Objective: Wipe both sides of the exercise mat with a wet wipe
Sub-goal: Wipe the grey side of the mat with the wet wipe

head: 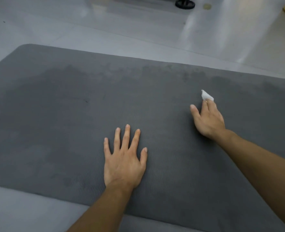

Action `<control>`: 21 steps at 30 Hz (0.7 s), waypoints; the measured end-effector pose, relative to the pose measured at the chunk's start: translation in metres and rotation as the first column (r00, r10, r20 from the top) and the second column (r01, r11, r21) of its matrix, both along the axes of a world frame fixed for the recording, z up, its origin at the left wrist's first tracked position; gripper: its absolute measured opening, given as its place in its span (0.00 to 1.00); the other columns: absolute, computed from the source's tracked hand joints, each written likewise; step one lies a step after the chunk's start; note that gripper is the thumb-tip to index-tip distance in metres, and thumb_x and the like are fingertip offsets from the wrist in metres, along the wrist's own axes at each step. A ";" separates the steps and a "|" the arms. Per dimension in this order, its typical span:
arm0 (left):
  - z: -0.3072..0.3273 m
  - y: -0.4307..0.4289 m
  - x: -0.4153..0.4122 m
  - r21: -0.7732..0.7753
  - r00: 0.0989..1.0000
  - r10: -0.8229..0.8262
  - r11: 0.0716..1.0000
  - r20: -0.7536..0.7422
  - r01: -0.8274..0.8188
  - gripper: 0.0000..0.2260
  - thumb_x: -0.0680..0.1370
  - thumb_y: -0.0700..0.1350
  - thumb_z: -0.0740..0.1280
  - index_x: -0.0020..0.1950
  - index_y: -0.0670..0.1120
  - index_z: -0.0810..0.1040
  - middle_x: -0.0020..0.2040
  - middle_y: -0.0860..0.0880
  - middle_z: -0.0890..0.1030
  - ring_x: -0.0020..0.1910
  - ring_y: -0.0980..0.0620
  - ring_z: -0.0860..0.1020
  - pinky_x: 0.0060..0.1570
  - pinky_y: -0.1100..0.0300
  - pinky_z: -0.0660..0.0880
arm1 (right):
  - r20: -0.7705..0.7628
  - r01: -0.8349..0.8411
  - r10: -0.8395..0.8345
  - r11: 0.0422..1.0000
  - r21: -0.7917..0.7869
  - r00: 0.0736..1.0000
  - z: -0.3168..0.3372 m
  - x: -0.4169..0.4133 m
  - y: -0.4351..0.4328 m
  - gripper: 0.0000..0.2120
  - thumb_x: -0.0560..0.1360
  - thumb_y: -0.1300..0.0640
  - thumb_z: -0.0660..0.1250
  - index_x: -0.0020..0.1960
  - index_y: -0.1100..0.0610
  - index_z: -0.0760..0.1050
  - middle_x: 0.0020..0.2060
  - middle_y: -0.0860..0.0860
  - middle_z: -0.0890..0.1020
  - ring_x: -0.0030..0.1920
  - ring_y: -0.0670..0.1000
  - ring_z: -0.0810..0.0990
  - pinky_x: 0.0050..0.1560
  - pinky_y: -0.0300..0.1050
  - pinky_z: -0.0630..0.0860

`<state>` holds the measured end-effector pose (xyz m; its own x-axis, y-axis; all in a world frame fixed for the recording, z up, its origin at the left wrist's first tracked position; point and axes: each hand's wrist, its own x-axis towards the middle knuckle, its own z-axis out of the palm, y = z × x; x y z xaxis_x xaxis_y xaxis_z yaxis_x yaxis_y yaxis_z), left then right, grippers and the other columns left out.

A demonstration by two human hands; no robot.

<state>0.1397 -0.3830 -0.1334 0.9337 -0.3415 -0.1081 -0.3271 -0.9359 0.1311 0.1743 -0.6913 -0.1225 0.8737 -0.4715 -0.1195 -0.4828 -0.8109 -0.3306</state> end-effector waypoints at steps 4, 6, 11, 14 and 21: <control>-0.002 0.000 0.000 -0.009 1.000 0.005 1.000 0.016 -0.005 0.30 0.81 0.65 0.39 0.83 0.59 0.42 0.84 0.52 0.40 0.82 0.47 0.38 0.78 0.38 0.40 | 0.003 -0.229 0.229 0.972 0.044 0.973 -0.002 0.051 0.070 0.41 0.80 0.32 0.43 0.81 0.62 0.53 0.82 0.54 0.53 0.82 0.51 0.47 0.81 0.53 0.47; -0.004 0.000 0.001 -0.009 1.000 0.006 1.000 0.023 -0.005 0.30 0.82 0.65 0.40 0.83 0.59 0.44 0.84 0.52 0.42 0.83 0.47 0.40 0.78 0.37 0.41 | 0.020 -0.359 0.358 0.932 0.049 0.933 -0.003 0.063 0.094 0.40 0.82 0.34 0.45 0.81 0.62 0.53 0.82 0.54 0.53 0.82 0.50 0.46 0.81 0.51 0.45; -0.006 0.001 0.000 -0.019 1.000 0.001 1.000 0.028 -0.001 0.30 0.82 0.65 0.40 0.83 0.59 0.43 0.84 0.52 0.41 0.82 0.47 0.39 0.79 0.37 0.41 | 0.006 -0.526 0.529 0.845 -0.098 0.849 -0.008 0.059 0.097 0.44 0.78 0.30 0.38 0.82 0.60 0.51 0.82 0.52 0.51 0.82 0.48 0.45 0.81 0.50 0.46; -0.006 0.001 0.001 -0.023 1.000 -0.005 1.000 0.024 0.006 0.30 0.82 0.66 0.40 0.83 0.59 0.43 0.84 0.52 0.42 0.82 0.47 0.39 0.79 0.37 0.42 | -0.008 -0.423 0.427 0.891 -0.167 0.904 -0.009 0.051 0.065 0.43 0.79 0.31 0.38 0.82 0.59 0.50 0.83 0.52 0.50 0.82 0.49 0.47 0.81 0.51 0.48; -0.005 0.000 0.003 0.002 1.000 0.008 1.000 0.000 -0.008 0.31 0.80 0.67 0.37 0.82 0.62 0.41 0.84 0.54 0.40 0.82 0.46 0.37 0.78 0.36 0.40 | -0.003 -0.088 0.090 0.972 -0.218 0.996 -0.018 -0.007 -0.005 0.36 0.82 0.38 0.45 0.81 0.61 0.52 0.80 0.55 0.57 0.81 0.54 0.53 0.79 0.55 0.53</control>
<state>0.1432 -0.3827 -0.1382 0.9363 -0.3338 -0.1089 -0.3196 -0.9386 0.1297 0.1670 -0.6966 -0.1405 0.9138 -0.4058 -0.0162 -0.4037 -0.9034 -0.1443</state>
